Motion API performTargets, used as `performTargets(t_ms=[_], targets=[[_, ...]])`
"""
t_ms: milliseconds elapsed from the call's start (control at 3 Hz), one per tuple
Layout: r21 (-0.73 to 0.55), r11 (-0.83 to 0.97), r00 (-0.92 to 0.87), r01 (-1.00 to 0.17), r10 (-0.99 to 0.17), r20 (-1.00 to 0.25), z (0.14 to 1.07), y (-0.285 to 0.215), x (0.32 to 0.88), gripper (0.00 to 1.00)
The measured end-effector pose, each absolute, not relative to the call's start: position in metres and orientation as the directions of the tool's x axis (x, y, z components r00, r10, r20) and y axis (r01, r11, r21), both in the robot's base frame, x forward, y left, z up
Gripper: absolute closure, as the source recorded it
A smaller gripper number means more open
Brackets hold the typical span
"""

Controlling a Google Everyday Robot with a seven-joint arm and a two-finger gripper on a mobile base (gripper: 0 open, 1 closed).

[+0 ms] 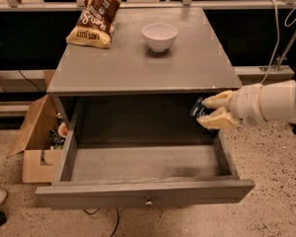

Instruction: Pick rxbar blueberry from top drawer and place on counter

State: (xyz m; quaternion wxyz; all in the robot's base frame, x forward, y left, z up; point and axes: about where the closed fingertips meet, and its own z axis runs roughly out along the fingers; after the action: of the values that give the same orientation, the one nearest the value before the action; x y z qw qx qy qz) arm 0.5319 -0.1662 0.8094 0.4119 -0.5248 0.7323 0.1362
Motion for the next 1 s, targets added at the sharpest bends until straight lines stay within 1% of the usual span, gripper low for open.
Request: performTargets(t_ms=[333, 667, 1000], targets=[[-0.280, 0.393, -0.060, -0.876, -0.664, -0.745, 0.832, -0.163, 0.538, 1.00], [-0.344, 0.360, 0.017, -0.867, -0.670, -0.742, 0.873, -0.154, 0.558, 1.00], [-0.402, 0.381, 0.053, -0.832, -0.668, -0.742, 0.919, -0.148, 0.608, 1.00]])
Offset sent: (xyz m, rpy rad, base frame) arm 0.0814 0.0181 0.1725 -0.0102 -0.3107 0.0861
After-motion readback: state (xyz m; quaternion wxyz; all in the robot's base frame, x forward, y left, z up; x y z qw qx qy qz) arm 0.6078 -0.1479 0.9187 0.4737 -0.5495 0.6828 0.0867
